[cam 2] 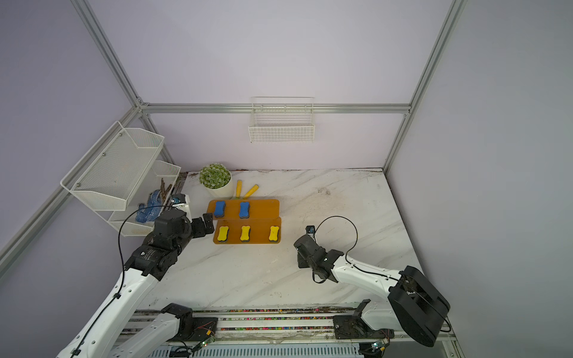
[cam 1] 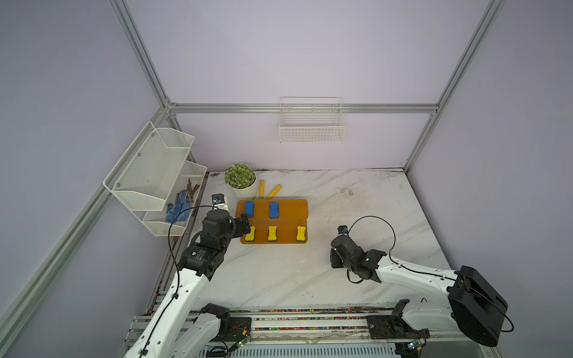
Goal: Remove the whiteboard erasers from the shelf
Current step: Place the whiteboard eraser at the center of the board.
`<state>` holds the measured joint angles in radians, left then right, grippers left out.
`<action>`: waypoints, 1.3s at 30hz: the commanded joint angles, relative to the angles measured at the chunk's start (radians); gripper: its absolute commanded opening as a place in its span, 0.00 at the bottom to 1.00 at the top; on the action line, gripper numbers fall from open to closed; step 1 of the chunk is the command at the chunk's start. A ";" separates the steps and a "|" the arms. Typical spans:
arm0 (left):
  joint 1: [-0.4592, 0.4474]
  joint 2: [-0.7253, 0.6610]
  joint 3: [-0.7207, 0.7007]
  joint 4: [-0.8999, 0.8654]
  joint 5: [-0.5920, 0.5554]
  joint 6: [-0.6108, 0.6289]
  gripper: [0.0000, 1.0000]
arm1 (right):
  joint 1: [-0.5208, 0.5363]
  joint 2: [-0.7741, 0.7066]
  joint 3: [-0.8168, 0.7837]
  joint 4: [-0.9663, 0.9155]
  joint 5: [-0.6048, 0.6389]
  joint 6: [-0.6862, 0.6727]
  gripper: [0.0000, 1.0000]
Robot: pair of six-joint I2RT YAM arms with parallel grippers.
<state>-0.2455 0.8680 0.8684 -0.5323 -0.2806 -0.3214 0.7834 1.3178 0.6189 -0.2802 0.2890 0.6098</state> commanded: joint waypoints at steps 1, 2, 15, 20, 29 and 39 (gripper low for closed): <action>-0.003 -0.002 -0.002 0.029 0.004 0.015 1.00 | 0.005 0.030 0.013 0.035 -0.012 0.037 0.41; -0.003 -0.005 -0.001 0.028 0.002 0.015 1.00 | 0.005 0.036 0.011 0.030 0.002 0.045 0.41; -0.003 -0.012 -0.005 0.020 -0.001 0.012 1.00 | 0.003 0.014 -0.017 -0.022 0.099 0.070 0.40; -0.003 -0.016 -0.008 0.018 -0.007 0.013 1.00 | -0.004 0.003 -0.026 -0.030 0.101 0.068 0.40; -0.003 -0.013 -0.006 0.017 -0.010 0.011 1.00 | 0.005 -0.028 -0.010 -0.030 0.057 0.037 0.39; -0.003 -0.005 0.004 0.001 -0.030 -0.004 1.00 | 0.023 -0.011 0.058 -0.017 -0.005 0.042 0.38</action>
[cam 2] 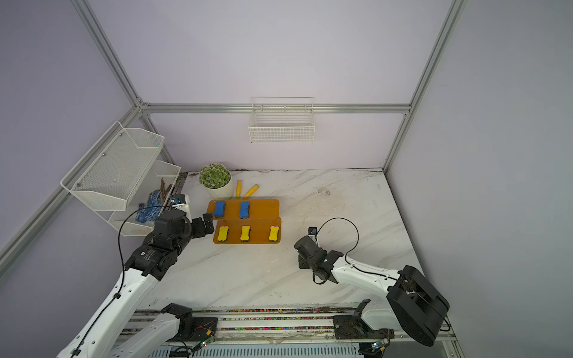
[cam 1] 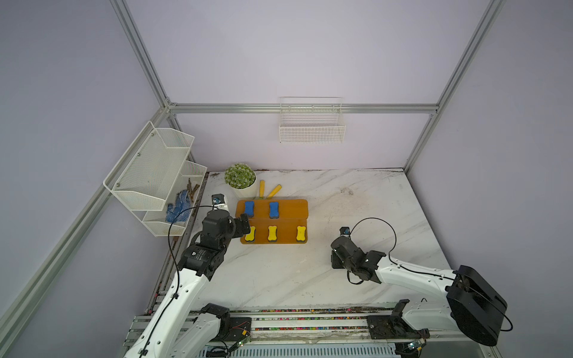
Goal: Remove the whiteboard erasers from the shelf
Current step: Place the whiteboard eraser at the center of the board, then pick up the whiteboard eraser from the shelf.
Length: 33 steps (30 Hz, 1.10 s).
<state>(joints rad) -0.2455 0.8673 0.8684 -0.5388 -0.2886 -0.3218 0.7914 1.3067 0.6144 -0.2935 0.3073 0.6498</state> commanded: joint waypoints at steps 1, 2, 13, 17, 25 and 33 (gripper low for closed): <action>-0.003 0.006 0.022 -0.017 -0.027 -0.015 1.00 | 0.021 -0.004 0.108 -0.022 -0.024 0.011 0.38; -0.003 0.017 0.045 -0.049 -0.030 -0.037 0.99 | 0.027 -0.002 0.152 -0.046 -0.020 0.024 0.37; -0.031 0.204 0.317 -0.212 0.157 -0.148 0.86 | 0.091 0.196 0.608 -0.212 0.143 0.005 0.34; -0.159 0.318 0.413 -0.229 0.117 -0.200 0.83 | 0.014 0.161 0.561 -0.172 0.093 -0.034 0.34; -0.292 0.535 0.572 -0.315 0.065 -0.295 0.78 | -0.166 -0.006 0.368 -0.108 0.010 -0.100 0.34; -0.294 0.741 0.699 -0.381 0.007 -0.305 0.73 | -0.287 -0.121 0.247 -0.033 -0.088 -0.147 0.34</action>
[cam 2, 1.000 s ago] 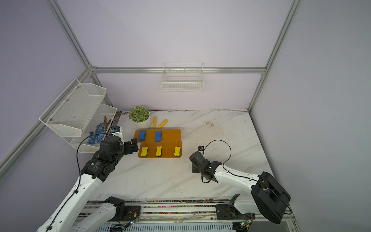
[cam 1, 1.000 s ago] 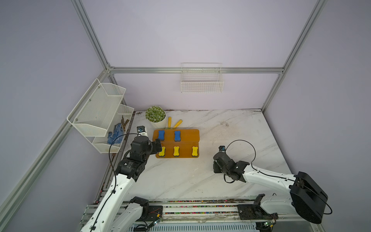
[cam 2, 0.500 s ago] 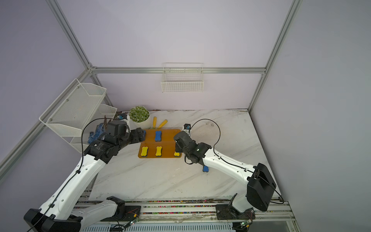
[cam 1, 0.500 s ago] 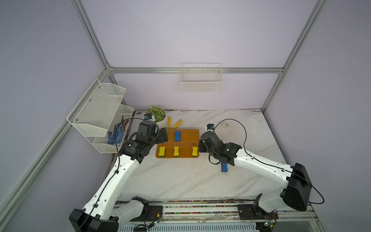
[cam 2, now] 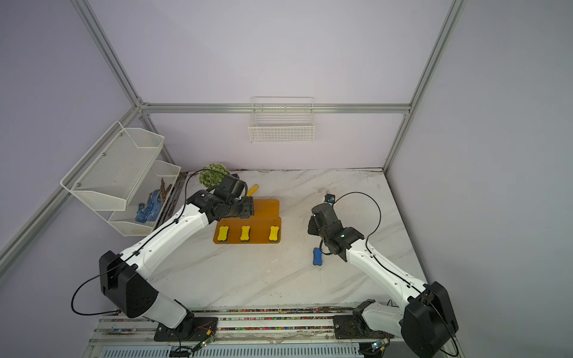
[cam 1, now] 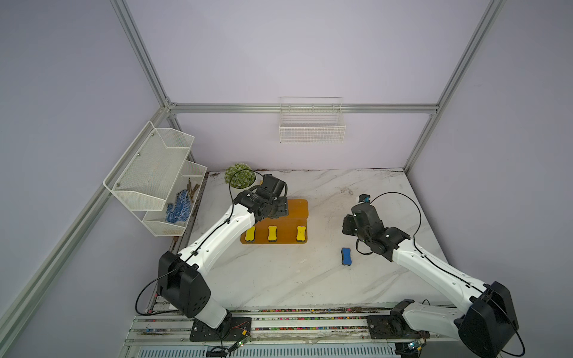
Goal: Remove the whiteboard erasers from the shelf
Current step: Pick up the whiteboard eraser from the shelf.
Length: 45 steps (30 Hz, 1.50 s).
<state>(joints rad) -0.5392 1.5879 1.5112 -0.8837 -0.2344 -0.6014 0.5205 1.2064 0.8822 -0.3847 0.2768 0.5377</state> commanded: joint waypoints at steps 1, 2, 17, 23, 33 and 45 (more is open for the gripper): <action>-0.001 0.035 0.065 -0.039 -0.061 -0.023 0.73 | -0.023 -0.023 -0.029 0.066 -0.073 -0.037 0.34; -0.001 0.047 0.072 -0.043 -0.073 -0.022 0.73 | -0.028 -0.026 -0.035 0.072 -0.086 -0.038 0.34; 0.017 0.184 0.168 -0.086 -0.081 0.004 0.65 | -0.069 -0.044 -0.083 0.118 -0.141 -0.045 0.34; 0.022 0.223 0.189 -0.122 -0.126 -0.003 0.59 | -0.075 -0.039 -0.089 0.122 -0.145 -0.047 0.34; 0.025 0.237 0.207 -0.139 -0.115 -0.006 0.35 | -0.082 -0.042 -0.094 0.124 -0.141 -0.050 0.33; -0.128 0.167 0.262 -0.160 -0.075 -0.129 0.00 | -0.158 -0.106 -0.117 0.153 -0.106 -0.015 0.32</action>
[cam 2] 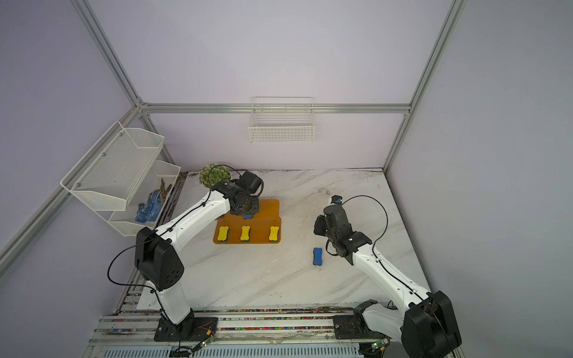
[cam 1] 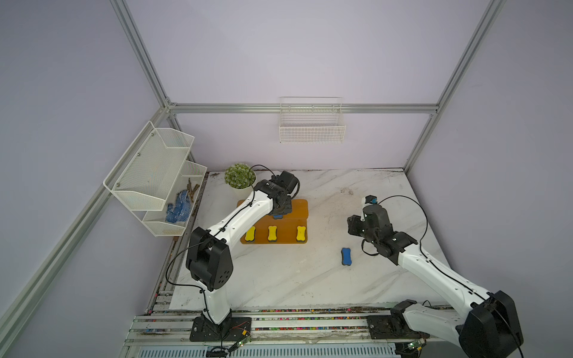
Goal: Remove the whiteboard erasers from the shelf
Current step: Pick up the whiteboard eraser from the shelf, then place the whiteboard eraser at the center of the board.
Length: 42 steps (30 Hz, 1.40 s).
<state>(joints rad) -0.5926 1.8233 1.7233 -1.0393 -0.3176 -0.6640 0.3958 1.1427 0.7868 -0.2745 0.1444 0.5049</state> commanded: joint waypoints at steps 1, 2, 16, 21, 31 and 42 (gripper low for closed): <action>-0.108 -0.070 0.060 -0.004 0.003 -0.085 0.00 | -0.058 -0.058 -0.035 0.055 0.022 0.028 0.32; -0.139 -0.068 0.067 -0.006 -0.001 -0.100 0.00 | -0.083 -0.071 -0.052 0.068 0.014 0.038 0.32; -0.482 0.203 0.163 0.037 -0.025 -0.266 0.00 | -0.386 -0.270 -0.269 0.185 -0.184 0.158 0.30; -0.491 0.268 0.120 0.077 -0.040 -0.289 0.00 | -0.394 -0.309 -0.271 0.164 -0.199 0.150 0.30; -0.490 0.326 0.051 0.151 -0.066 -0.286 0.00 | -0.403 -0.312 -0.267 0.162 -0.209 0.143 0.30; -0.489 0.337 -0.039 0.238 -0.046 -0.299 0.00 | -0.405 -0.296 -0.271 0.169 -0.213 0.142 0.30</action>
<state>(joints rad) -1.0866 2.1517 1.6886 -0.8429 -0.3561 -0.9436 -0.0048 0.8448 0.5194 -0.1268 -0.0635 0.6498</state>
